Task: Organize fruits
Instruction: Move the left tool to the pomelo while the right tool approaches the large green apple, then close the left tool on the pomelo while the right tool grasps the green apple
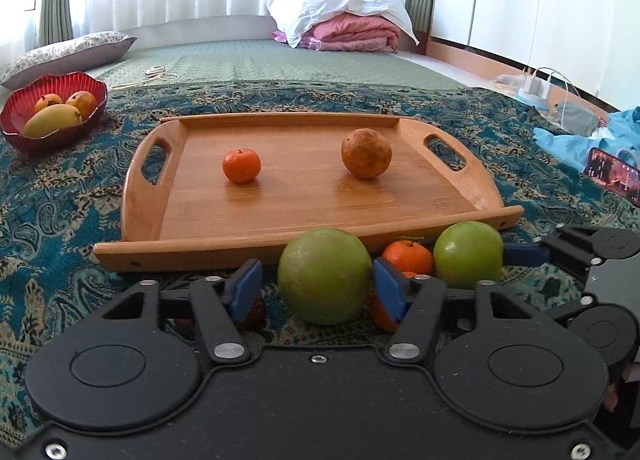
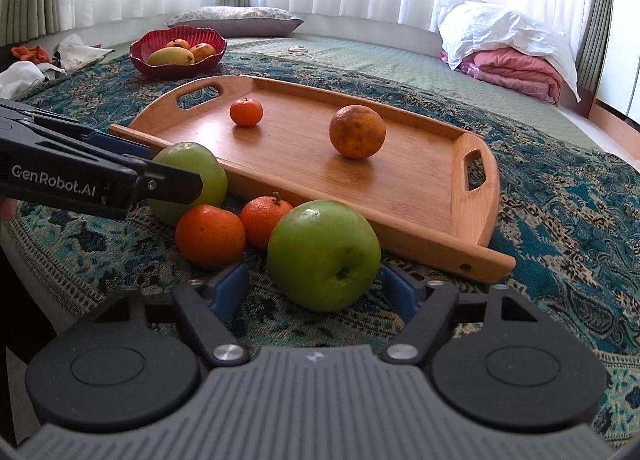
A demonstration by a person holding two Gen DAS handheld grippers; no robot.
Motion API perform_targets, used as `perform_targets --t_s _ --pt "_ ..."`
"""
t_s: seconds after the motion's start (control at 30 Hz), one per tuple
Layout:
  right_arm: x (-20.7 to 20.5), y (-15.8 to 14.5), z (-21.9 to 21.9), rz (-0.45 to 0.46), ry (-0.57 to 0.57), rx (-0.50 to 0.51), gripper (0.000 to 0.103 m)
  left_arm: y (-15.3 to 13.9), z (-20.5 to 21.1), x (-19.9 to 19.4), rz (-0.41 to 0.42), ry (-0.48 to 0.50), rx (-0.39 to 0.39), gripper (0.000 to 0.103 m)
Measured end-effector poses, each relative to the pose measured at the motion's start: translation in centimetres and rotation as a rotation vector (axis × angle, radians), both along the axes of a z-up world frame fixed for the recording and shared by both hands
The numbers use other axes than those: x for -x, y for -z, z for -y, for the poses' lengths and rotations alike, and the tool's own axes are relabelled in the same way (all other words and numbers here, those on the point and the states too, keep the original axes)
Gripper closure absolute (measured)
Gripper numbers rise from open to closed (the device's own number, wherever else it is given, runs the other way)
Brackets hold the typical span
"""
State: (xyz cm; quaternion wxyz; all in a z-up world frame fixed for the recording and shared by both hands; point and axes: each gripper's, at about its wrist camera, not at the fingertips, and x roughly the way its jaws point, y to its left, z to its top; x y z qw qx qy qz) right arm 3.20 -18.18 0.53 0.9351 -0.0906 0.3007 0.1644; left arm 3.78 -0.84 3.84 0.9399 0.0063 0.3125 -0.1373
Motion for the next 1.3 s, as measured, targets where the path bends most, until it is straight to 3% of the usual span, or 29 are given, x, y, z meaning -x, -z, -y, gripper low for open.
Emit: perform_targets --t_s 0.2,0.3,0.37,0.63,0.9,1.3 --pt "-0.24 0.05 0.01 -0.007 0.006 -0.005 0.027 0.28 0.42 -0.25 -0.008 -0.006 0.016 0.043" --pt "-0.43 0.13 0.17 -0.015 0.009 -0.014 0.029 0.59 0.44 -0.23 0.005 -0.034 0.004 0.031" --pt "-0.42 0.20 0.14 -0.014 0.009 -0.012 0.029 0.75 0.51 -0.15 0.022 -0.037 -0.012 0.029" --pt "-0.30 0.29 0.01 -0.007 0.012 -0.003 0.030 0.83 0.21 -0.42 0.004 -0.043 0.013 0.028" --pt "-0.26 0.36 -0.07 -0.003 0.013 -0.001 0.030 0.78 -0.05 -0.45 -0.018 -0.001 0.070 0.050" --pt "-0.09 0.35 0.00 0.000 0.014 -0.009 0.036 0.23 0.59 -0.22 -0.011 -0.016 0.046 0.051"
